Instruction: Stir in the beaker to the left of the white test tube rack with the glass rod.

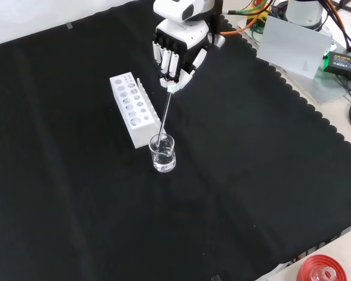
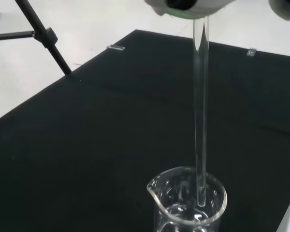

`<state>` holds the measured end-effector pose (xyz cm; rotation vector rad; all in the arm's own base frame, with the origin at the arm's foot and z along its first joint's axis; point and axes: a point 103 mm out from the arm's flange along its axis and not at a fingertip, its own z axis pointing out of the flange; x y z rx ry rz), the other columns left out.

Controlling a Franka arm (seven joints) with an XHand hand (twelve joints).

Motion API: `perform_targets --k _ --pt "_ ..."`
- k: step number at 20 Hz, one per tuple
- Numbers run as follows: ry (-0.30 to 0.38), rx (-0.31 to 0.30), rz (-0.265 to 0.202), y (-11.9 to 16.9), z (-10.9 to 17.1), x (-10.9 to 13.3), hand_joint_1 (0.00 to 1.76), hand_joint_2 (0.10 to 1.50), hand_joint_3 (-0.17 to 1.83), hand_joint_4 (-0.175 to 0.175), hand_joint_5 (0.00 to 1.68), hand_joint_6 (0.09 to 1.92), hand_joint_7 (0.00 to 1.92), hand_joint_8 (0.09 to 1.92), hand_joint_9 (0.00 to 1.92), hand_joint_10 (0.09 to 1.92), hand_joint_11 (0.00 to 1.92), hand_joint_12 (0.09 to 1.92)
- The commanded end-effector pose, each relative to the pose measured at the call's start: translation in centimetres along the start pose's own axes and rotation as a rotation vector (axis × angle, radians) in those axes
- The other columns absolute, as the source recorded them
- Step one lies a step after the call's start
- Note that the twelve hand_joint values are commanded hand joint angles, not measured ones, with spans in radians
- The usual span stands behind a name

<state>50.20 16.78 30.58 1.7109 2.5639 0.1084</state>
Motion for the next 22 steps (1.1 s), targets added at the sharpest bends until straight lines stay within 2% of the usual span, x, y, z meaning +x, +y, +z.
perform_targets --k 1,9,22 --pt "-0.003 0.009 -0.026 0.1 2.1 0.4 1.33 1.04 -0.17 -0.175 1.42 0.09 1.46 0.44 1.82 0.19 1.64 0.47" --pt "0.001 0.037 -0.05 1.2 5.4 0.3 1.33 1.04 -0.17 -0.175 1.42 0.09 1.46 0.44 1.82 0.19 1.64 0.48" --pt "-0.003 0.068 -0.015 1.4 8.3 -2.4 1.33 1.04 -0.17 -0.175 1.42 0.09 1.46 0.44 1.83 0.18 1.64 0.48"
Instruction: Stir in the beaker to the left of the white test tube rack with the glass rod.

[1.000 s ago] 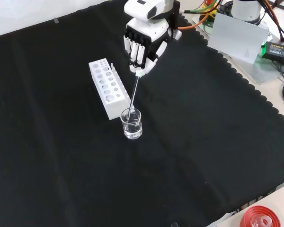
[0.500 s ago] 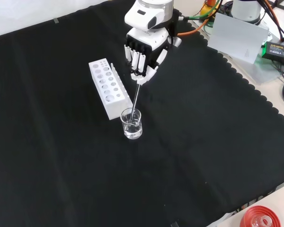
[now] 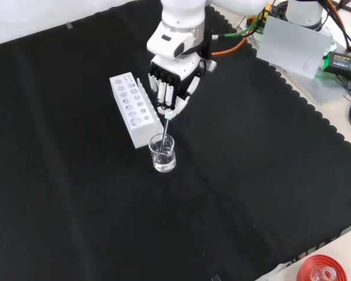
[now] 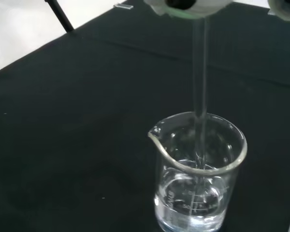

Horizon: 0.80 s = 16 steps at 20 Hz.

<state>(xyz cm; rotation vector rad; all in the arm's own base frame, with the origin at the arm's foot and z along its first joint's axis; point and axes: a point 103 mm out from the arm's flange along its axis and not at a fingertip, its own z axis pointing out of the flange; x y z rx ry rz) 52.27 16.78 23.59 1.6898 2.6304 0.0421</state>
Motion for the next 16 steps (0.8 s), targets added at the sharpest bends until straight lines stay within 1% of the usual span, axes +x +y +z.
perform_targets --k 1,4,9,13,16 --pt "-0.015 0.01 0.023 0.1 1.2 -1.7 1.33 1.04 -0.17 -0.175 1.42 0.09 1.46 0.44 1.83 0.18 1.64 0.48" --pt "-0.019 0.01 0.022 0.2 0.6 -1.4 1.33 1.04 -0.17 -0.175 1.42 0.09 1.46 0.44 1.83 0.18 1.64 0.48" --pt "-0.026 -0.005 0.015 0.0 -1.1 -0.6 1.33 1.04 -0.17 -0.175 1.42 0.09 1.46 0.44 1.83 0.18 1.63 0.49" --pt "-0.041 0.01 0.016 -0.5 -2.6 -0.1 1.33 1.04 -0.17 -0.175 1.42 0.09 1.46 0.44 1.83 0.18 1.63 0.49" --pt "-0.047 0.02 0.008 -0.5 -3.1 0.6 1.33 1.04 -0.17 -0.175 1.42 0.09 1.46 0.44 1.83 0.18 1.63 0.49"
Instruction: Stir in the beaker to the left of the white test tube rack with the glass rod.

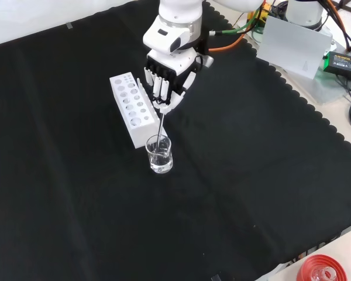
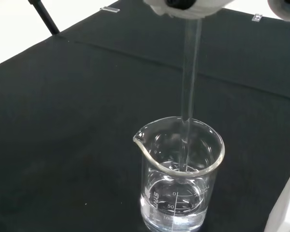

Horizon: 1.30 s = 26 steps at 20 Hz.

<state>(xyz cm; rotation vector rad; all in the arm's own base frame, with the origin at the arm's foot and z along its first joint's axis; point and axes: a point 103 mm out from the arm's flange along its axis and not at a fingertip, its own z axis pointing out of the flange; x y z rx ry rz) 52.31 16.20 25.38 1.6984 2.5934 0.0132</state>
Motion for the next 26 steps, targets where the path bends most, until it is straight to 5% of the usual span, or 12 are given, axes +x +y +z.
perform_targets --k 1,12,26 --pt "-0.019 0.022 -0.014 -0.3 -1.3 1.4 1.33 1.04 -0.17 -0.175 1.42 0.09 1.46 0.44 1.83 0.18 1.63 0.49" --pt "-0.021 0.054 -0.03 0.2 -0.9 2.0 1.33 1.04 -0.17 -0.175 1.42 0.09 1.46 0.44 1.83 0.17 1.63 0.49" --pt "-0.019 0.071 0.024 0.7 -1.1 -3.4 1.33 1.04 -0.17 -0.175 1.42 0.09 1.46 0.43 1.83 0.17 1.63 0.5"
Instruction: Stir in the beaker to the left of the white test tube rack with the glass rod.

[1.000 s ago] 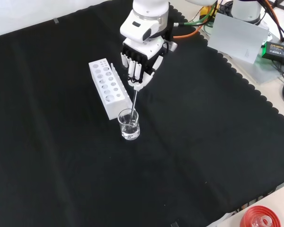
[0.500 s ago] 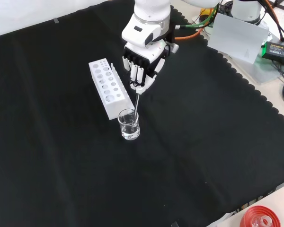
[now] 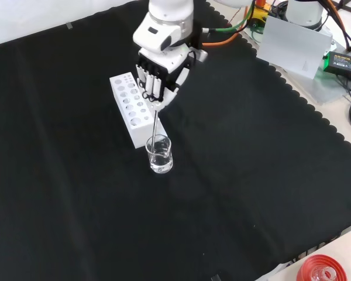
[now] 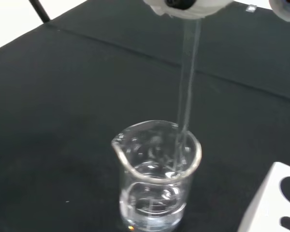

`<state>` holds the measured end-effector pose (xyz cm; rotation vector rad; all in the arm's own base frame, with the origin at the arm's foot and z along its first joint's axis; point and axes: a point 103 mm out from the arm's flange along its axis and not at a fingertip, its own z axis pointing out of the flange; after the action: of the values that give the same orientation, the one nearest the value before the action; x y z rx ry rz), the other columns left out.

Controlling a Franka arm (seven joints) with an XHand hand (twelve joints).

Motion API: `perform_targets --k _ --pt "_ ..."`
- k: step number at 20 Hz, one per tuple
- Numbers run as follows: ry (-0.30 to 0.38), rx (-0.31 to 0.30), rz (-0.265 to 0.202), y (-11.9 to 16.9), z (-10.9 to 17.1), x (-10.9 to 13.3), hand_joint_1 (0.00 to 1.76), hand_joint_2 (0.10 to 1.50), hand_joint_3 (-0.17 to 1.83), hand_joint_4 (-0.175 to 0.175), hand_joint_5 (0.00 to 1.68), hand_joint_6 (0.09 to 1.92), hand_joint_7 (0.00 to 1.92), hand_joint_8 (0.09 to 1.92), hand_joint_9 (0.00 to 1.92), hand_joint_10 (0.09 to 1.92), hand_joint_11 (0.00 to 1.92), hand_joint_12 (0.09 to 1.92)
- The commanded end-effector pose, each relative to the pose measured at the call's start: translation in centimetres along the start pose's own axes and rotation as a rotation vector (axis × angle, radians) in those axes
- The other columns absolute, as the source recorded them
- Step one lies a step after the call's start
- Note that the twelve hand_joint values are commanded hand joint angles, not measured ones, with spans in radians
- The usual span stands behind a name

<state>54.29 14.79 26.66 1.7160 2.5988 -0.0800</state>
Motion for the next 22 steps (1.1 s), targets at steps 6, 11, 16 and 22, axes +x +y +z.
perform_targets --k 6,11,16,22 --pt "0.0 0.023 -0.001 -2.1 -0.1 1.3 1.33 1.04 -0.17 -0.175 1.42 0.09 1.46 0.43 1.83 0.17 1.63 0.5" --pt "-0.005 0.021 -0.024 -2.1 -0.6 3.7 1.33 1.04 -0.17 -0.175 1.42 0.09 1.46 0.43 1.83 0.17 1.63 0.5" --pt "0.005 0.035 -0.033 0.0 0.0 3.8 1.33 1.04 -0.17 -0.175 1.42 0.09 1.46 0.43 1.83 0.17 1.62 0.5" --pt "0.012 0.045 -0.027 2.3 0.7 1.0 1.33 1.04 -0.17 -0.175 1.42 0.09 1.46 0.43 1.83 0.17 1.62 0.5"
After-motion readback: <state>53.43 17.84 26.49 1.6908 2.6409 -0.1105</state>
